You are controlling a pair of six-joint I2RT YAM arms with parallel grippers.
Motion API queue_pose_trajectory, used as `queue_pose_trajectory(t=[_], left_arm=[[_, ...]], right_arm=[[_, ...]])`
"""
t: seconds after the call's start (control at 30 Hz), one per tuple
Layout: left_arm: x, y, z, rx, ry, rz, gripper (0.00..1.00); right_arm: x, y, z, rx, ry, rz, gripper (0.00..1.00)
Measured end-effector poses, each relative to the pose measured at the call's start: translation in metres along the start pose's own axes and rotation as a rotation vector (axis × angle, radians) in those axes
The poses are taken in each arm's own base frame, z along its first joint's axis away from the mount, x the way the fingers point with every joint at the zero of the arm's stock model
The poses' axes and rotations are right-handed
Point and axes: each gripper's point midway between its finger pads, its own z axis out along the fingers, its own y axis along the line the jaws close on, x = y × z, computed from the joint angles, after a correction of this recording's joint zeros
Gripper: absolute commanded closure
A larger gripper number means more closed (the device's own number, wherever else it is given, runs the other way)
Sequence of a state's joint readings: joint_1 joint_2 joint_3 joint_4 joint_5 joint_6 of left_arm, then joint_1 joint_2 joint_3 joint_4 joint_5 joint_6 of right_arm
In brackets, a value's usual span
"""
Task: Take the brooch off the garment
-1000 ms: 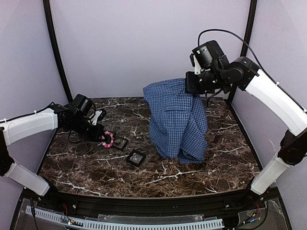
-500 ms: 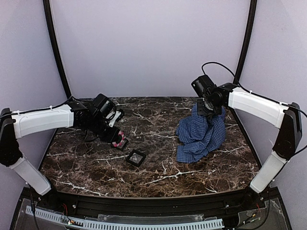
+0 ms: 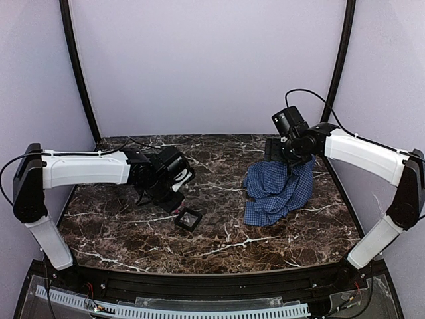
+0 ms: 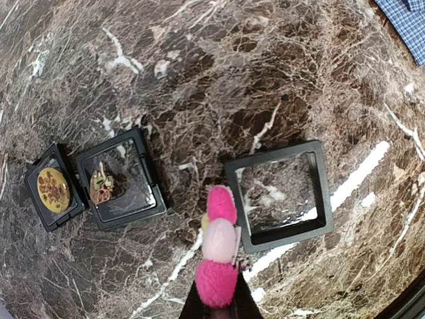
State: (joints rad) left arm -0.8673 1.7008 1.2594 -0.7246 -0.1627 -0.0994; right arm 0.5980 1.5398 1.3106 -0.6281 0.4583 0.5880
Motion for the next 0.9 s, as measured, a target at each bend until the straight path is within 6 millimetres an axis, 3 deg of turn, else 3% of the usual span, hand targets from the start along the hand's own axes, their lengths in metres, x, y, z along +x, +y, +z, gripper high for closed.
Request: queue_pose_trajectory(t=[0.27,0.47,0.77,0.9], left_arm=[[-0.005,-0.014,0.008,-0.041,0.017,0.085,0.95],[0.006,-0.017,0.020,-0.074,0.068,0.129,0.94],[0.009,-0.022,0.022,-0.083,0.083,0.154,0.84],[0.007,-0.026,0.024,-0.079,0.089,0.165,0.72]], right_arm=[[0.003,0.000,-0.010,-0.043,-0.005,0.032,0.10],[0.003,-0.002,-0.017,-0.069,-0.017,0.050,0.10],[0.006,0.002,-0.015,-0.090,-0.012,0.061,0.10],[0.006,0.003,-0.015,-0.097,-0.012,0.062,0.09]])
